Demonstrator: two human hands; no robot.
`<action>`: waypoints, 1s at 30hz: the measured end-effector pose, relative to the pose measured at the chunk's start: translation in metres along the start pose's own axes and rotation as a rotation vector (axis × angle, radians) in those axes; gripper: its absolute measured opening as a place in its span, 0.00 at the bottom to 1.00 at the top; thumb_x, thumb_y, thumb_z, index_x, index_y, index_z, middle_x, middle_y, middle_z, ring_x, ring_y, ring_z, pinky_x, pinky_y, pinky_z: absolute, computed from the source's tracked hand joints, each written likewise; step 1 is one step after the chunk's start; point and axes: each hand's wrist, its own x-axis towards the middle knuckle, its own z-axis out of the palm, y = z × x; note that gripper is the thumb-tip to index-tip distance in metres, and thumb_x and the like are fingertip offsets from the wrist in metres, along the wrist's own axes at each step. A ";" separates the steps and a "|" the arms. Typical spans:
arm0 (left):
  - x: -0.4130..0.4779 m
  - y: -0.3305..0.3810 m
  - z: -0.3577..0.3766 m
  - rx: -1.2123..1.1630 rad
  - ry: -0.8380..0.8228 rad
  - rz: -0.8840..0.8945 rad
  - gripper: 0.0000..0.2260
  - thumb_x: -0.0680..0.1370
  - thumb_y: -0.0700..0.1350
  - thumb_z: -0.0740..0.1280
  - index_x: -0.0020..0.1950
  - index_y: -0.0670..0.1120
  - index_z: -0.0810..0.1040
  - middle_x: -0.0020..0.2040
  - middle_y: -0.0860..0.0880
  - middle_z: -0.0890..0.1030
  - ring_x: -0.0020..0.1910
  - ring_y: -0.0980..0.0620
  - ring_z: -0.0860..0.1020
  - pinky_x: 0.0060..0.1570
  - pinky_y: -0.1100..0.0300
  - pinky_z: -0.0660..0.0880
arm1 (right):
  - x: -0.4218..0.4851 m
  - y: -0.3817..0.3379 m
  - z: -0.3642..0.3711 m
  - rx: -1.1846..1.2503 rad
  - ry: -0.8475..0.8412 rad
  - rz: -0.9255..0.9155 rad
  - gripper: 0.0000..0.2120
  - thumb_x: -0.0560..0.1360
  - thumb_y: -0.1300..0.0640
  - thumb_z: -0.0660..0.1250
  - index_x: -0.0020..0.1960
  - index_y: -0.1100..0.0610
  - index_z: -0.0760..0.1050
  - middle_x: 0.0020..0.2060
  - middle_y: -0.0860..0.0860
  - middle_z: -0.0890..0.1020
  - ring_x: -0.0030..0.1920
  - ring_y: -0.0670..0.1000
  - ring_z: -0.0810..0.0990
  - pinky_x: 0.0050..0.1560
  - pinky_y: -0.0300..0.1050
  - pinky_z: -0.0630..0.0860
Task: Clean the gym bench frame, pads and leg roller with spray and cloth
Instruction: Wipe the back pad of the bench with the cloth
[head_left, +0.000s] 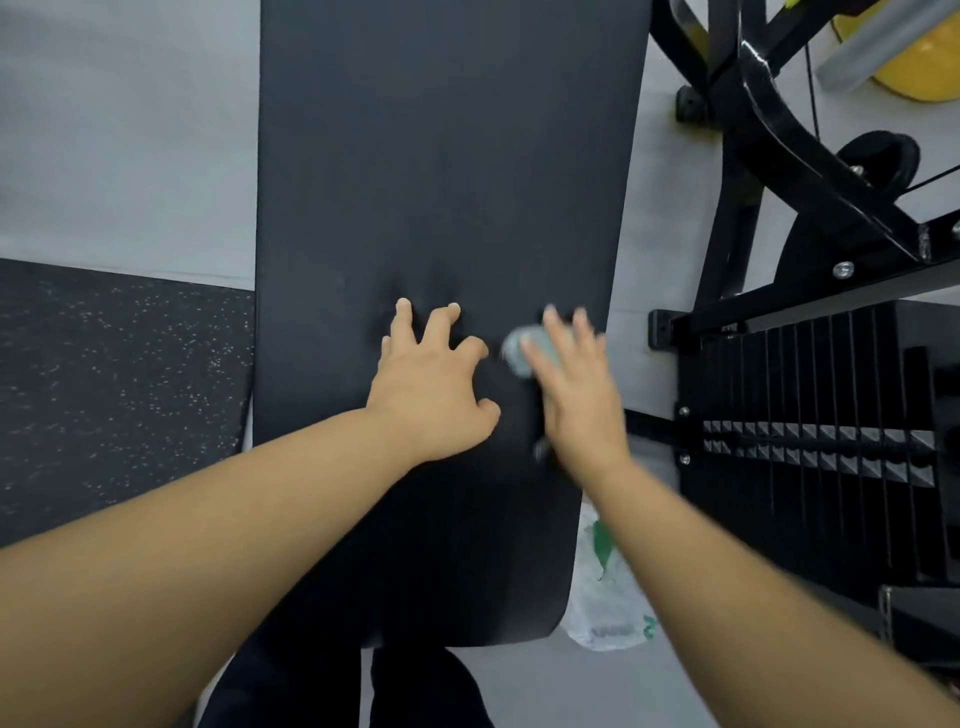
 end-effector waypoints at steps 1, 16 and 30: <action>0.000 -0.001 0.000 -0.010 0.006 0.004 0.24 0.75 0.55 0.62 0.71 0.55 0.64 0.77 0.53 0.48 0.74 0.39 0.37 0.70 0.45 0.60 | 0.031 0.007 -0.004 -0.006 0.058 0.057 0.21 0.74 0.68 0.54 0.66 0.57 0.69 0.68 0.63 0.70 0.69 0.70 0.63 0.67 0.64 0.56; -0.044 -0.084 0.015 -0.267 0.419 -0.204 0.25 0.76 0.47 0.64 0.72 0.47 0.63 0.74 0.47 0.57 0.73 0.47 0.54 0.69 0.52 0.58 | -0.060 -0.046 0.021 -0.098 -0.200 -0.345 0.30 0.71 0.70 0.55 0.71 0.54 0.62 0.72 0.56 0.62 0.72 0.62 0.58 0.73 0.55 0.50; -0.064 -0.150 0.022 -1.060 0.244 -0.336 0.12 0.79 0.41 0.53 0.51 0.54 0.75 0.50 0.55 0.77 0.47 0.55 0.76 0.51 0.58 0.73 | 0.052 -0.176 0.088 -0.079 0.078 -0.086 0.31 0.66 0.72 0.65 0.69 0.62 0.69 0.69 0.63 0.68 0.69 0.69 0.63 0.69 0.62 0.53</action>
